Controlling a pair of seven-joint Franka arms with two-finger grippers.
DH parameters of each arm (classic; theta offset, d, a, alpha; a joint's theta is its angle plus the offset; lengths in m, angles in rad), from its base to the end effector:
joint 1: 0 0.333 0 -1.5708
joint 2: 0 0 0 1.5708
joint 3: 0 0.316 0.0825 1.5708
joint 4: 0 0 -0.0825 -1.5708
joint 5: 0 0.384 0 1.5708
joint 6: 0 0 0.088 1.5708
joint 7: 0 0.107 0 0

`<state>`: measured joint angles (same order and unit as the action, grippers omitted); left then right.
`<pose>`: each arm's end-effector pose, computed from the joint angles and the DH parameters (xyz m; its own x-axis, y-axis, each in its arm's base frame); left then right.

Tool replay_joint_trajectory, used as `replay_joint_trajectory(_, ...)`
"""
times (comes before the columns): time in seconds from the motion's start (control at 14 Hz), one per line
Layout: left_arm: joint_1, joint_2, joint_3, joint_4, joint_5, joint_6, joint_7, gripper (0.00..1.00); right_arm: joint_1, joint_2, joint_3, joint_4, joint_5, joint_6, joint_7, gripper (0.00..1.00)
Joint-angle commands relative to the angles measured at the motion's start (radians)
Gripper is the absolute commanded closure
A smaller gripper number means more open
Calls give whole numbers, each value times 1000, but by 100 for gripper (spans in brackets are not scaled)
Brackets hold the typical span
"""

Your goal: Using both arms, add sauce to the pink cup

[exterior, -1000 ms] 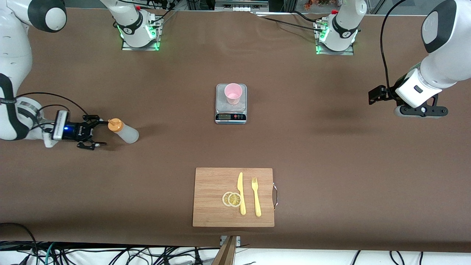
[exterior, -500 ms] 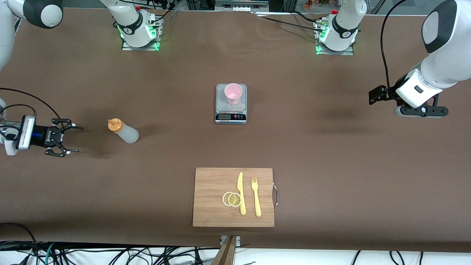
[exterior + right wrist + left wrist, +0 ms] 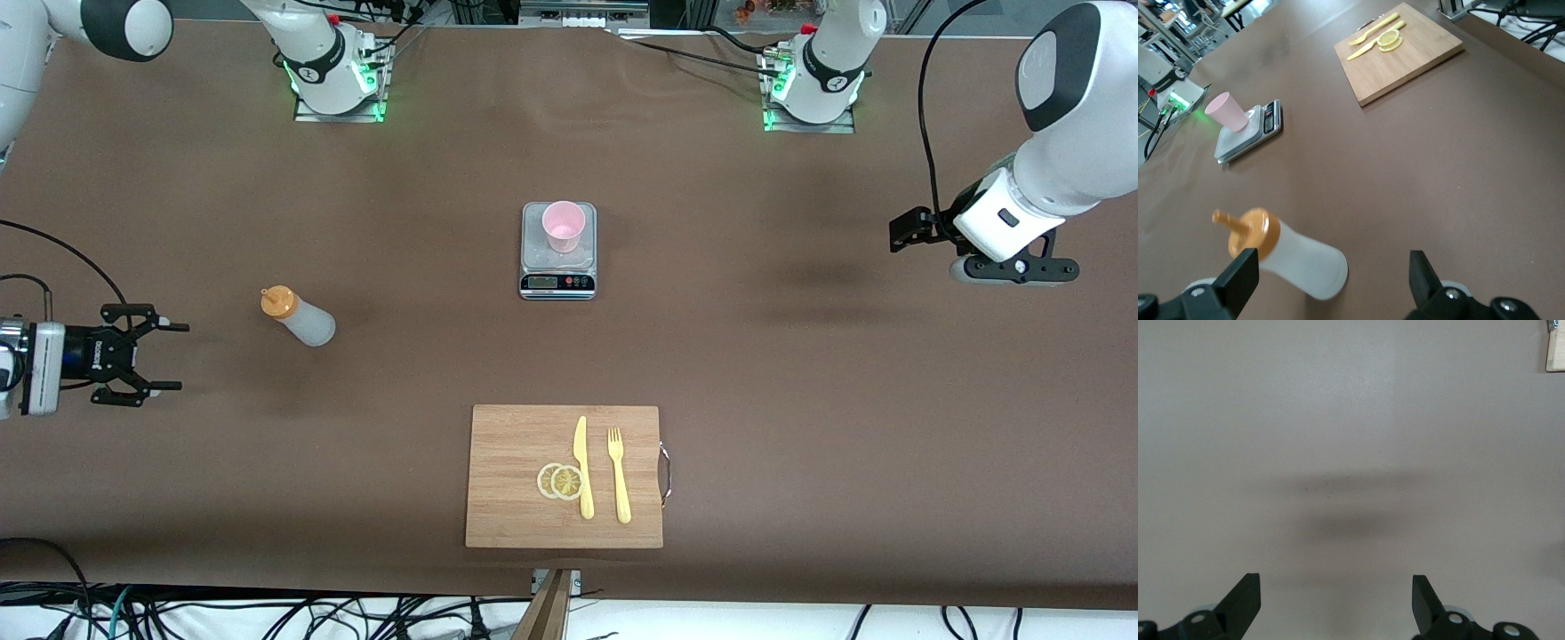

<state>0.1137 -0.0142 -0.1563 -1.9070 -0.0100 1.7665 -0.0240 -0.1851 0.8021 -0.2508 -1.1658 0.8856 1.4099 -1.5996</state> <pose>0.5417 -0.0243 0.4896 0.9919 -0.0160 -0.1263 -0.0156 -0.9999 0.0042 0.6924 -0.1637 0.3188 0.5107 0.6082 0.6078 0.8509 -0.2560 -0.4588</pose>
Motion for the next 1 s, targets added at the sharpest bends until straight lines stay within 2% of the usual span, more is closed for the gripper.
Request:
replay_joint_trajectory(0.0,7,-7,-5,3,27,-7,-7,0,50,-15,-4,72,-68,-8,205,0)
replay_joint_trajectory(0.43,7,-7,-6,3,27,-5,-7,0,190,-116,2,74,-203,21,648,0)
replay_joint_trajectory(0.64,7,-7,-6,3,25,-4,-7,0,265,-191,10,63,-341,31,858,0)
replay_joint_trajectory(0.93,7,-7,-6,3,25,-4,-7,0,355,-349,11,-63,-500,38,1113,0)
